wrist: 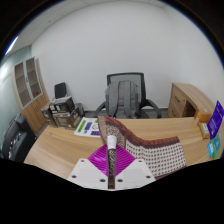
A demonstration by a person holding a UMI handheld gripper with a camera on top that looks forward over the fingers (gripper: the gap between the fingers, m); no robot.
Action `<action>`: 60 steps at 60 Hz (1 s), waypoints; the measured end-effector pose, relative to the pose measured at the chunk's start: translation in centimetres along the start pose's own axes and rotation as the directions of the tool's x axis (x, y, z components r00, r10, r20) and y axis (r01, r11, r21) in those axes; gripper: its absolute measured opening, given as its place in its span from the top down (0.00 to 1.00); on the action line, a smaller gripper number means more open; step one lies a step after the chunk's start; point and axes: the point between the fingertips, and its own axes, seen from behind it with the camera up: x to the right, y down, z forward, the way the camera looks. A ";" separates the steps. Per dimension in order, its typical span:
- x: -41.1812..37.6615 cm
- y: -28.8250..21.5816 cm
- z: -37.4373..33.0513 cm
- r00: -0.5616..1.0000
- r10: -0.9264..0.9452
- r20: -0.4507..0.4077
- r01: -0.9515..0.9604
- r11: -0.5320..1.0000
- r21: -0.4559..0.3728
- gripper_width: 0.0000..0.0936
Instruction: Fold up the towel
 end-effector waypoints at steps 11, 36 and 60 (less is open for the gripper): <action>3.1 -4.7 -2.0 0.995 0.105 0.004 -0.104 0.990 0.091 0.94; 18.5 4.0 -0.2 0.943 0.060 -0.327 -0.083 0.995 -0.055 0.14; 11.7 0.4 -15.1 0.931 -0.055 -0.361 0.057 0.998 -0.006 0.08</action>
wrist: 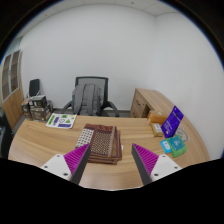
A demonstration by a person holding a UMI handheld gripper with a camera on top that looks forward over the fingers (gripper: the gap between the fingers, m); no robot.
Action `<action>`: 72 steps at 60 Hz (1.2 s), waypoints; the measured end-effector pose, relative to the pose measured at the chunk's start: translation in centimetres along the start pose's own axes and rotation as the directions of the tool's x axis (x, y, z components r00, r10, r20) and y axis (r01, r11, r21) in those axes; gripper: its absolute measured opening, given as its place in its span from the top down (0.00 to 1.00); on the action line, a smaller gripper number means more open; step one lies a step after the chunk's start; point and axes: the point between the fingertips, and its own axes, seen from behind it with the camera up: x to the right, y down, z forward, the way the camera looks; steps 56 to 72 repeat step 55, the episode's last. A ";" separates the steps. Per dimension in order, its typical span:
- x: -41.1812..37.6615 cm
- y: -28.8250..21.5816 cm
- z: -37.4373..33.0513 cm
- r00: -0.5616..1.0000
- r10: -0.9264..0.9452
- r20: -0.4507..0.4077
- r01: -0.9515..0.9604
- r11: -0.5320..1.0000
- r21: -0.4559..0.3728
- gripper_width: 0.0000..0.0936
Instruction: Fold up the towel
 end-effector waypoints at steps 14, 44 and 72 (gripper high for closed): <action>-4.9 1.0 -15.6 1.000 0.022 -0.001 -0.022 0.998 0.061 0.08; -9.9 6.3 -36.8 0.999 0.009 -0.042 -0.005 0.994 0.108 0.08; -10.2 7.2 -38.6 0.999 0.011 -0.048 -0.006 0.995 0.104 0.08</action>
